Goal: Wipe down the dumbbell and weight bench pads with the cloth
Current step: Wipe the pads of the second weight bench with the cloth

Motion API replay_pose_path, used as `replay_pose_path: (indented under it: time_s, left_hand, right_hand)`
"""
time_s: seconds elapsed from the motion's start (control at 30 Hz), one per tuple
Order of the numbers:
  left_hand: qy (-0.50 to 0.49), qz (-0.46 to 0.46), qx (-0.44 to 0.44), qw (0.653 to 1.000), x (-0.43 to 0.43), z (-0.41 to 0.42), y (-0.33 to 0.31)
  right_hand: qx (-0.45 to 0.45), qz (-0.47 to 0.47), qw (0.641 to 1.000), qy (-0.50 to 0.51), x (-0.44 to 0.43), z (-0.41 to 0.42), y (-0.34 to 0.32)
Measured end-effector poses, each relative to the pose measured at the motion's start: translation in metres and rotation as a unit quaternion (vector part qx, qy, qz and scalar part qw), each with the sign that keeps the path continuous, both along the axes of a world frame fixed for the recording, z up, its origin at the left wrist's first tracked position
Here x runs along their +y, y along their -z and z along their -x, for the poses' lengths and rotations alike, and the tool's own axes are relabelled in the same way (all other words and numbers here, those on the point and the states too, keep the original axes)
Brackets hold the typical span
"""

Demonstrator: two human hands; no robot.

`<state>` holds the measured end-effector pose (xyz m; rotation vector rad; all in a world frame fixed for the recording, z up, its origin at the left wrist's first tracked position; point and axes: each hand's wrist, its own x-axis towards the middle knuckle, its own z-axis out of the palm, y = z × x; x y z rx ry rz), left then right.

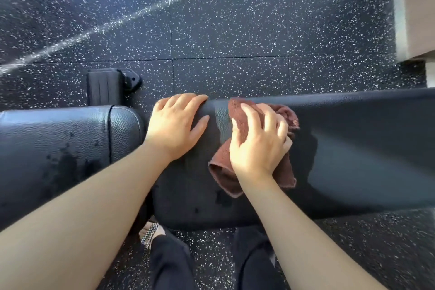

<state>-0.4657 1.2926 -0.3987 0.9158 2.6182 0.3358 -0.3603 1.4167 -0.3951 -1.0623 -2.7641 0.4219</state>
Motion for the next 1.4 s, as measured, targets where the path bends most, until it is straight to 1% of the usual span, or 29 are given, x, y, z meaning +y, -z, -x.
replay_pose_path:
  time_s: [0.07,0.13,0.23,0.3,0.43,0.53,0.6,0.67,0.73,0.8,0.9,1.0,1.07,1.13,1.2,1.27,1.4]
  left_hand:
    - [-0.063,-0.003,0.009,0.998,-0.013,-0.001,0.005]
    - [-0.081,-0.012,0.011,0.997,-0.016,-0.003,0.010]
    - [-0.063,-0.021,0.013,0.998,-0.015,0.001,0.012]
    - [-0.060,-0.027,0.021,0.998,-0.016,0.003,0.013]
    - [-0.060,-0.029,0.016,0.998,-0.017,0.002,0.010]
    - [-0.049,-0.016,-0.009,0.999,-0.017,0.005,0.006]
    - [-0.012,-0.015,-0.041,0.999,-0.024,0.008,0.005]
    - [0.039,-0.026,-0.059,0.997,-0.043,0.019,0.002]
    - [0.055,-0.017,-0.026,0.998,-0.071,0.033,-0.001]
    - [0.029,0.018,0.017,0.999,-0.097,0.045,-0.002]
    - [-0.007,0.044,0.040,0.998,-0.112,0.050,0.001]
    - [-0.026,0.027,0.036,0.999,-0.112,0.051,0.004]
    - [-0.025,0.024,0.030,0.999,-0.111,0.052,0.003]
    - [-0.021,0.020,0.032,0.999,-0.112,0.053,0.004]
    - [-0.022,0.014,0.032,0.999,-0.113,0.053,0.003]
    - [-0.018,0.005,0.026,0.999,-0.113,0.054,0.004]
    - [-0.019,-0.003,0.031,0.999,-0.115,0.055,0.006]
  right_hand:
    - [0.008,-0.001,1.000,0.004,0.002,0.011,0.002]
    - [0.005,0.002,1.000,-0.019,0.006,0.028,0.004]
    - [-0.017,-0.003,0.999,-0.034,0.012,0.054,0.004]
    - [-0.028,-0.006,0.999,-0.036,0.011,0.056,0.003]
    - [-0.019,-0.009,0.998,-0.059,0.004,0.040,0.001]
    - [-0.009,-0.008,0.997,-0.070,-0.016,0.019,-0.001]
    - [0.004,-0.007,0.997,-0.075,-0.031,0.007,-0.001]
    - [0.011,-0.009,0.998,-0.055,-0.039,0.009,-0.001]
    - [0.010,-0.004,1.000,-0.029,-0.045,0.018,-0.003]
    - [-0.005,0.004,1.000,-0.016,-0.051,0.032,-0.005]
    - [-0.038,0.023,0.999,-0.031,-0.059,0.064,-0.004]
    - [-0.070,0.033,0.995,-0.065,-0.058,0.091,-0.001]
    - [-0.054,0.028,0.995,-0.083,-0.055,0.088,-0.002]
    - [-0.016,0.019,0.995,-0.097,-0.061,0.069,-0.002]
    - [0.001,0.011,0.995,-0.099,-0.070,0.046,-0.003]
    - [-0.003,0.012,0.996,-0.088,-0.078,0.033,-0.002]
    - [-0.025,0.009,0.997,-0.074,-0.078,0.060,-0.002]
